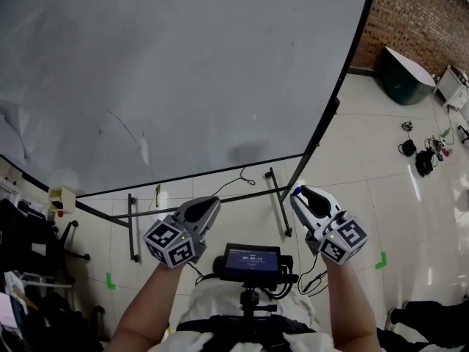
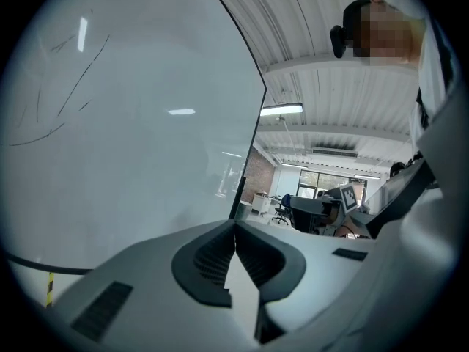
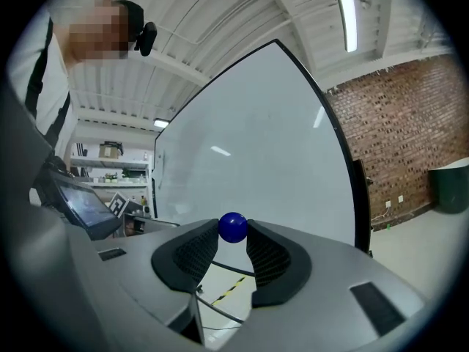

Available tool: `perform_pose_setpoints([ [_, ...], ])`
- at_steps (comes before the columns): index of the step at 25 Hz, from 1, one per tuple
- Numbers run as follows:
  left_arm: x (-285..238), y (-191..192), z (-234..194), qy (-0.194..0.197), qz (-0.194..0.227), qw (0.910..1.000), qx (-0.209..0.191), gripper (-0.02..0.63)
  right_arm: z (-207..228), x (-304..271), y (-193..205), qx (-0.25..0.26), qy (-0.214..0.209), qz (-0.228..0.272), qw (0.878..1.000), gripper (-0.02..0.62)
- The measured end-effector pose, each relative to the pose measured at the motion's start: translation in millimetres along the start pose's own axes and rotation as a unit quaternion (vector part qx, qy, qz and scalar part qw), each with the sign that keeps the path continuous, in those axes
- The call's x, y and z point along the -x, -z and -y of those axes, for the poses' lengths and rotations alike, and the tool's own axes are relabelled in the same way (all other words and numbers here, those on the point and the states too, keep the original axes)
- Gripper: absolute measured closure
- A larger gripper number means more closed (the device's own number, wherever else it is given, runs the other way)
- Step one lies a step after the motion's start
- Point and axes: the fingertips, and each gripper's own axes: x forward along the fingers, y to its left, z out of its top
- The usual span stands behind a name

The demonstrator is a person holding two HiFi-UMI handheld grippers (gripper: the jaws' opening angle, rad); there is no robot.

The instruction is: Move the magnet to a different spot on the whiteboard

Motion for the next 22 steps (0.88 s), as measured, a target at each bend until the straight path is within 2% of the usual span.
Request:
perform_pose_setpoints([
  [8,0,22,34,-0.035,-0.001,0.9994,0.004,0.58,3,36,26,-0.033,-0.036,0.0,0.999,0.44],
  [15,-4,45,57,-0.044,-0.014,0.999,0.003,0.58,7,57,40,-0.052,-0.05,0.013,0.997,0.439],
  [22,-4,46,60,-0.043,-0.022,0.9988,-0.01,0.58,6,61,47,-0.058,-0.051,0.023,0.997,0.44],
])
